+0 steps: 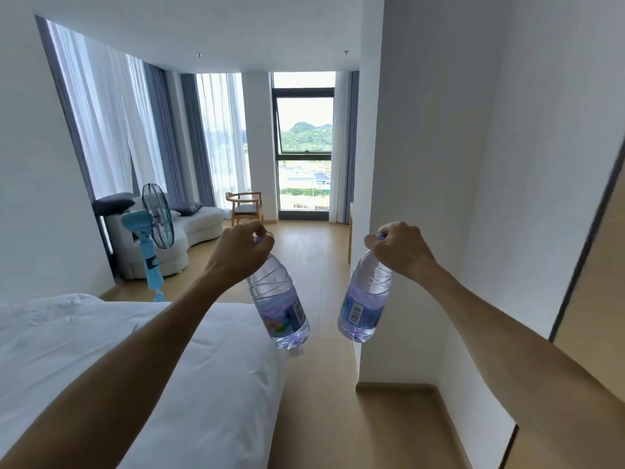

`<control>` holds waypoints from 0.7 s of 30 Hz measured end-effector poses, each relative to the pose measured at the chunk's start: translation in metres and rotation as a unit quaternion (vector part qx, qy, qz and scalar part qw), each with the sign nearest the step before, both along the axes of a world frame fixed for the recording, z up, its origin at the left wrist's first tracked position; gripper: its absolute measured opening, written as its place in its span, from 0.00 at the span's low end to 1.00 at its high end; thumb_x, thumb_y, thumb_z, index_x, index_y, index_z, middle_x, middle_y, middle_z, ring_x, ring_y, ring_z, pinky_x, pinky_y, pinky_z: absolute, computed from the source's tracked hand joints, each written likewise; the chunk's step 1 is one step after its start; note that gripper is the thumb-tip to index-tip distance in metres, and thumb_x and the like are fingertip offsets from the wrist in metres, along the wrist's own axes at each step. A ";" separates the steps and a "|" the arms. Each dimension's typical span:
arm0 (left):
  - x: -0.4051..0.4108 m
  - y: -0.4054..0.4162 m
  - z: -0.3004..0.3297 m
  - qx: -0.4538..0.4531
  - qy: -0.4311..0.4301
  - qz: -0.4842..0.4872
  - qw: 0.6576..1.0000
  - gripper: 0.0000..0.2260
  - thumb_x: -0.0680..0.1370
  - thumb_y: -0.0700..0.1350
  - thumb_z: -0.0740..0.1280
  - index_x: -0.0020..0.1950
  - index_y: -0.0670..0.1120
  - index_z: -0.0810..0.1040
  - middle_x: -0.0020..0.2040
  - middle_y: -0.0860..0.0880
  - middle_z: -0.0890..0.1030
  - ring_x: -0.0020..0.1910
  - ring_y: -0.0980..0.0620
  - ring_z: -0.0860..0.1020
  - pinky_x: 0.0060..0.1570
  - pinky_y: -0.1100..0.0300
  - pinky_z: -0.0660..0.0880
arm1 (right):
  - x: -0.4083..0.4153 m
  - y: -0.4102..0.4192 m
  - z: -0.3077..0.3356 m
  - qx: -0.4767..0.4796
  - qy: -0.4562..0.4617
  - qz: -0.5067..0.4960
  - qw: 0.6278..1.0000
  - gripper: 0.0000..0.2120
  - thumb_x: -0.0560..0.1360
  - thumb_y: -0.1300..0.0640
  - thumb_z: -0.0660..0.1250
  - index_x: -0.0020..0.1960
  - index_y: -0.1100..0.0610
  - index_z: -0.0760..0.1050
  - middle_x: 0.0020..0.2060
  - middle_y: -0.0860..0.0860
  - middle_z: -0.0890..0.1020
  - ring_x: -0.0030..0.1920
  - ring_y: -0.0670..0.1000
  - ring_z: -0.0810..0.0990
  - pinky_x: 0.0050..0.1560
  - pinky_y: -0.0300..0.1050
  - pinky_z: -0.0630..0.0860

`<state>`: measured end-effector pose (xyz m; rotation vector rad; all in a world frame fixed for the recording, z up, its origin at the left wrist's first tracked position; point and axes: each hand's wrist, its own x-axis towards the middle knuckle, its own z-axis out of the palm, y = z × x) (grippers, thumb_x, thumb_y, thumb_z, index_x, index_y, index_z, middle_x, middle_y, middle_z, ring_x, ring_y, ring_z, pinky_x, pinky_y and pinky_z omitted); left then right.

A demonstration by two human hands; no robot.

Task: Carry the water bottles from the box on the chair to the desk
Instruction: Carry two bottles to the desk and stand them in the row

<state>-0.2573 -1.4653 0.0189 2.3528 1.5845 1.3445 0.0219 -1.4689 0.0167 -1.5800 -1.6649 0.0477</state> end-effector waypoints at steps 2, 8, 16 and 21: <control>0.001 0.039 -0.005 0.001 -0.003 0.003 1.000 0.08 0.79 0.42 0.65 0.48 0.38 0.79 0.40 0.48 0.77 0.35 0.54 0.76 0.33 0.69 0.66 | 0.001 0.042 -0.006 -0.005 -0.004 0.005 1.000 0.20 0.71 0.53 0.65 0.23 0.54 0.64 0.19 0.47 0.67 0.23 0.45 0.66 0.26 0.38 0.60; -0.005 0.175 -0.021 -0.009 -0.014 -0.018 1.000 0.05 0.79 0.43 0.66 0.44 0.43 0.77 0.39 0.49 0.78 0.33 0.57 0.76 0.33 0.69 0.68 | -0.006 0.177 -0.018 -0.021 -0.015 0.010 1.000 0.20 0.72 0.53 0.66 0.23 0.53 0.66 0.21 0.47 0.70 0.25 0.46 0.70 0.28 0.38 0.62; -0.016 0.364 -0.012 -0.020 -0.008 -0.037 0.999 0.05 0.79 0.44 0.66 0.43 0.47 0.75 0.32 0.58 0.74 0.27 0.62 0.72 0.28 0.68 0.66 | -0.021 0.357 -0.004 -0.014 -0.010 0.001 1.000 0.19 0.72 0.54 0.66 0.24 0.52 0.65 0.20 0.46 0.68 0.24 0.44 0.68 0.27 0.38 0.60; -0.014 0.472 -0.014 -0.017 0.001 -0.038 0.999 0.04 0.79 0.44 0.66 0.44 0.45 0.75 0.37 0.51 0.77 0.30 0.62 0.74 0.30 0.68 0.68 | -0.020 0.463 -0.008 -0.015 -0.005 -0.007 1.000 0.17 0.74 0.53 0.65 0.27 0.54 0.69 0.24 0.50 0.74 0.27 0.47 0.73 0.27 0.37 0.61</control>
